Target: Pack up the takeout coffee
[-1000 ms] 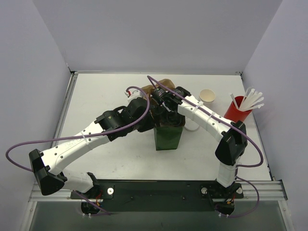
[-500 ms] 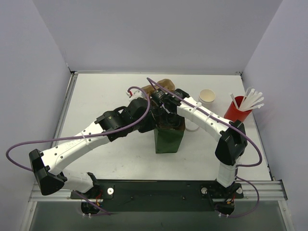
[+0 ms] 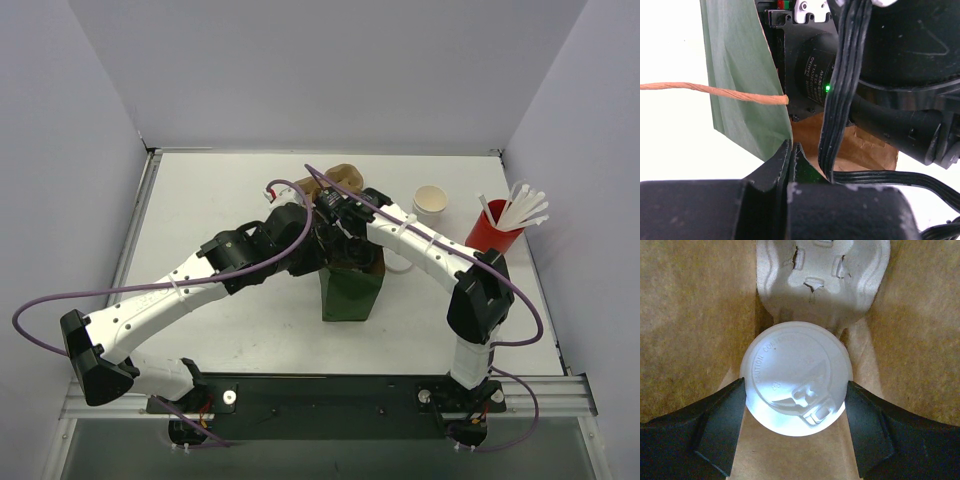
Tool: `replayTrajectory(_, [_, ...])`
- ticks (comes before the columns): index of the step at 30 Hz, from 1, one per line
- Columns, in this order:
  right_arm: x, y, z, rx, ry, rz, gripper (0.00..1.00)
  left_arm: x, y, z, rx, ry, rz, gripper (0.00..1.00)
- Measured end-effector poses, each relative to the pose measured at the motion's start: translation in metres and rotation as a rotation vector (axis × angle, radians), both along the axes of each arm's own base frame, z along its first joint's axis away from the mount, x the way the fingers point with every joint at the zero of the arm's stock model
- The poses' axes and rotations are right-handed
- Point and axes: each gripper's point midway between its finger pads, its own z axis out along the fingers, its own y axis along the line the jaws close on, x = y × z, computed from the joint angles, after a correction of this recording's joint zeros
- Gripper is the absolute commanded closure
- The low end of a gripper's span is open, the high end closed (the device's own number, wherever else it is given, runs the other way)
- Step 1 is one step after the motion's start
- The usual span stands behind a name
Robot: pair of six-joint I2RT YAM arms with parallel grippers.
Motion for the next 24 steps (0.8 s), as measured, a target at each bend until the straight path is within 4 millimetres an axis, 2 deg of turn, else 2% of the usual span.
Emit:
replayTrajectory(13, [0.0, -0.001, -0.004, 0.01, 0.008, -0.009, 0.49, -0.003, 0.005, 0.005, -0.011, -0.008, 0.003, 1.0])
replayTrajectory(16, [-0.001, 0.001, -0.005, 0.023, 0.019, -0.007, 0.49, -0.005, 0.008, 0.007, -0.017, -0.012, 0.002, 0.96])
replayTrajectory(24, [-0.004, 0.003, -0.002, 0.048, 0.024, -0.001, 0.49, -0.004, 0.009, 0.011, -0.03, -0.024, 0.005, 0.94])
